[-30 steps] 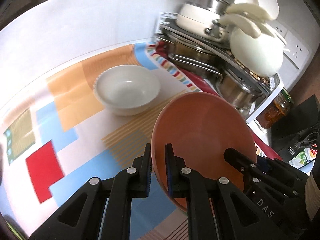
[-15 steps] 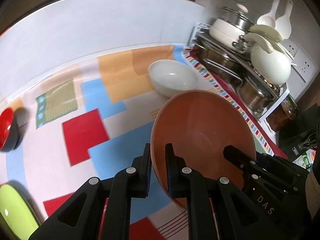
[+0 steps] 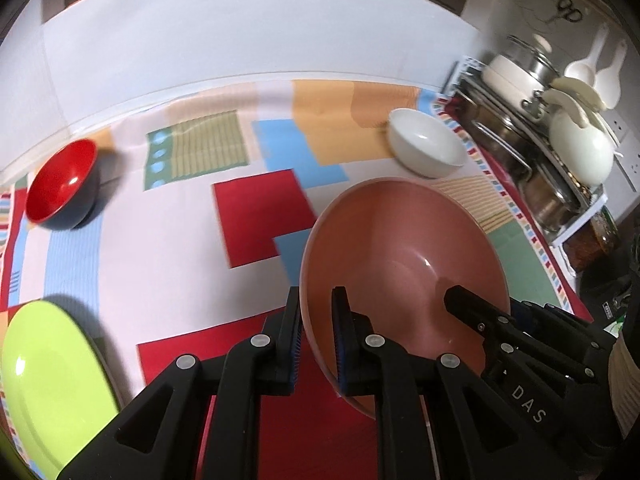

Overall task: Organize plates and bowls
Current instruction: 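Lift the pink bowl and carry it toward the plate stack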

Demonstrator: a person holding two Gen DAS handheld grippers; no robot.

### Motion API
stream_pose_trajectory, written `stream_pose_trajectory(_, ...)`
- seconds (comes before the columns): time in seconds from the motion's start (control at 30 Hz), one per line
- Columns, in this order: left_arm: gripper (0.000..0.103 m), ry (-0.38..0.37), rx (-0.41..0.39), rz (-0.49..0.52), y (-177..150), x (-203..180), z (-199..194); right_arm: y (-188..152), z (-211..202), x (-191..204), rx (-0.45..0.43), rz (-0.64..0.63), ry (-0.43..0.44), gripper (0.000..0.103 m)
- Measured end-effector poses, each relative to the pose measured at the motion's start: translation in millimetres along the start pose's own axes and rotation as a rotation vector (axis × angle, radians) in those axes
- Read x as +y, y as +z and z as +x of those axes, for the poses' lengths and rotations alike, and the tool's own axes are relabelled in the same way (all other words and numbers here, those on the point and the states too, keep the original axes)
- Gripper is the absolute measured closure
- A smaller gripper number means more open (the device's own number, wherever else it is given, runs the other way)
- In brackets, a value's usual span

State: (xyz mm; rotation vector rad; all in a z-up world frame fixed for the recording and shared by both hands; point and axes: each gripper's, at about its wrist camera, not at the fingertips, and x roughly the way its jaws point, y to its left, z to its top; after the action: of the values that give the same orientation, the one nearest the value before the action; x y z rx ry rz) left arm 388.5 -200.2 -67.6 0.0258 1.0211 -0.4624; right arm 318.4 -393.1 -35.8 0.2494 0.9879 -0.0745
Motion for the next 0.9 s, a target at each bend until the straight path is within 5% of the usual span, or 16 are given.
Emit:
stream_pose_trajectory(0.4,0.088,0.043,0.045,-0.076,-6.6,41.4,16.7,0.6,33.5,38.1,0.052,-0.061,0.041,0.083)
stream_pose_trajectory(0.9,0.088,0.061,0.084,-0.085,-1.9,47.6,45.3,6.6,62.4,42.0,0.065,-0.073,0.027,0.083)
